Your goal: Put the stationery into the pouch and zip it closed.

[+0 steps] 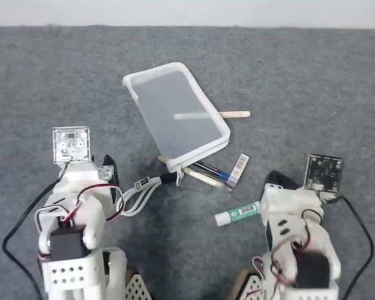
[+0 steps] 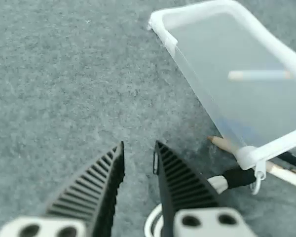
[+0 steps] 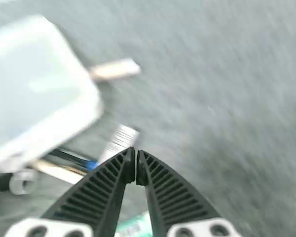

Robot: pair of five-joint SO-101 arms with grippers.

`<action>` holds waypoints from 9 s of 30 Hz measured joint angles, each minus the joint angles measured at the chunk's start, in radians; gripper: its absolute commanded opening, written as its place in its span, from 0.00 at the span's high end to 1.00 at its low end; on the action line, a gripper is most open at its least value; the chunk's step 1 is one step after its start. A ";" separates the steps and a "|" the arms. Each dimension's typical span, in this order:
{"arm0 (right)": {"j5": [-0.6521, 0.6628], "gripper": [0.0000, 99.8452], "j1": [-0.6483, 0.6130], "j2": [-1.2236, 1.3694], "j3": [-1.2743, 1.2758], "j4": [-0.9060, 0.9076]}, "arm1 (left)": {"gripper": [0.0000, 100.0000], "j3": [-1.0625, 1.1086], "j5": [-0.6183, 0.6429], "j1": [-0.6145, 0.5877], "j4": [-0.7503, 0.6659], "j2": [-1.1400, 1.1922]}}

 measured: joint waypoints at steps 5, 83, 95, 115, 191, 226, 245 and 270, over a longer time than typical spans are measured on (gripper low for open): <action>-0.061 0.99 -0.187 -0.008 -0.164 0.051 | 0.91 0.063 0.012 -0.055 -0.034 -0.038; -0.637 0.99 -0.764 2.137 -1.077 -0.319 | 0.74 0.146 0.160 -0.218 -0.035 -0.252; -0.319 0.99 -0.741 2.021 -1.125 0.054 | 0.74 0.146 0.160 -0.218 -0.035 -0.252; 0.193 0.99 -0.577 1.835 -1.111 0.161 | 0.74 0.146 0.160 -0.218 -0.035 -0.252; -0.559 0.89 -0.755 2.213 -1.165 -0.203 | 0.74 0.150 0.160 -0.218 -0.035 -0.255; 0.118 0.96 -0.643 1.616 -0.884 -0.029 | 0.69 0.170 0.143 -0.163 -0.035 -0.255; 0.118 0.84 -0.756 1.669 -0.723 -0.330 | 0.70 0.170 0.143 -0.199 -0.035 -0.255; 0.043 0.98 -0.743 2.093 -0.996 -0.292 | 0.70 0.170 0.143 -0.199 -0.035 -0.255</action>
